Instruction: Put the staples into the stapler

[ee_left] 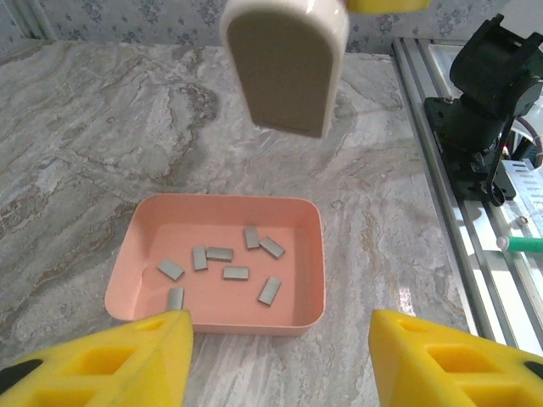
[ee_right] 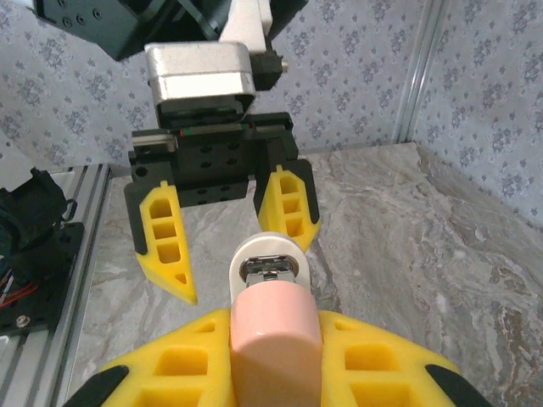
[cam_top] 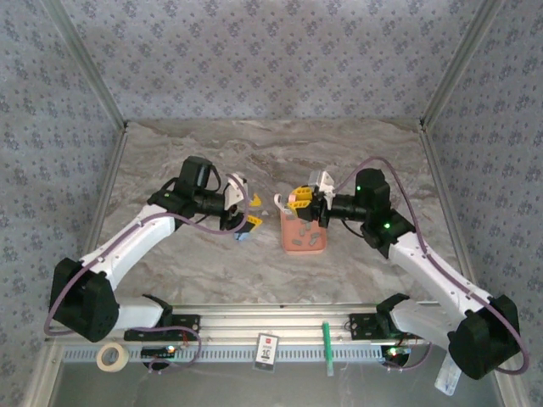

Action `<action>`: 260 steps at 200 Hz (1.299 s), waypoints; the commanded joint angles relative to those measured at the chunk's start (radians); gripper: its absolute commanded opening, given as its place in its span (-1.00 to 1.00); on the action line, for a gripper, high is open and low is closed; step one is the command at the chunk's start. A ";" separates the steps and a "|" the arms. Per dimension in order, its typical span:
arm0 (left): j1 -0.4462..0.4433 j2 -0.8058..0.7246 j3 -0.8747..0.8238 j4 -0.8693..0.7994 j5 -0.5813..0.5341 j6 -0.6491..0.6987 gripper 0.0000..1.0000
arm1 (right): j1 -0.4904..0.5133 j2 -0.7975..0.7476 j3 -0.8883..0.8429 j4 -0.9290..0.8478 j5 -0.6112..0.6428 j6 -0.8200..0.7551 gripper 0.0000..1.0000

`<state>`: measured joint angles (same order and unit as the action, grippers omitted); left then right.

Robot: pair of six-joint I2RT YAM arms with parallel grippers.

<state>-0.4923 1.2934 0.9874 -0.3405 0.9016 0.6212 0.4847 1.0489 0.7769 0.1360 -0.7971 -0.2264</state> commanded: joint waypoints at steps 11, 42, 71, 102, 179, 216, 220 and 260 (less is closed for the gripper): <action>-0.040 -0.044 0.093 0.002 0.009 -0.009 0.18 | 0.023 0.021 0.068 -0.093 -0.006 -0.063 -0.70; -0.068 -0.029 0.135 0.024 0.015 -0.008 0.19 | 0.052 0.055 0.112 -0.184 -0.011 -0.132 -0.70; -0.084 -0.004 0.162 -0.015 0.026 0.026 0.12 | 0.071 0.081 0.146 -0.233 -0.011 -0.171 -0.71; -0.088 0.021 0.177 -0.061 0.033 0.055 -0.34 | 0.076 0.090 0.160 -0.236 -0.017 -0.182 -0.71; -0.060 0.039 0.093 -0.058 -0.065 0.074 -0.73 | 0.023 0.009 0.107 -0.116 -0.049 -0.099 -0.75; -0.060 0.047 0.067 -0.051 -0.070 0.072 -0.73 | 0.000 -0.003 0.093 -0.035 -0.070 -0.045 -0.77; -0.061 0.048 0.067 -0.049 -0.069 0.069 -0.72 | -0.001 -0.003 0.091 -0.027 -0.071 -0.039 -0.77; -0.065 0.048 0.068 -0.019 -0.051 0.043 -0.63 | 0.002 0.014 0.074 0.052 -0.078 0.013 -0.77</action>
<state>-0.5564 1.3449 1.0576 -0.3836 0.8268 0.6701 0.4885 1.0611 0.8719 0.1020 -0.8459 -0.2691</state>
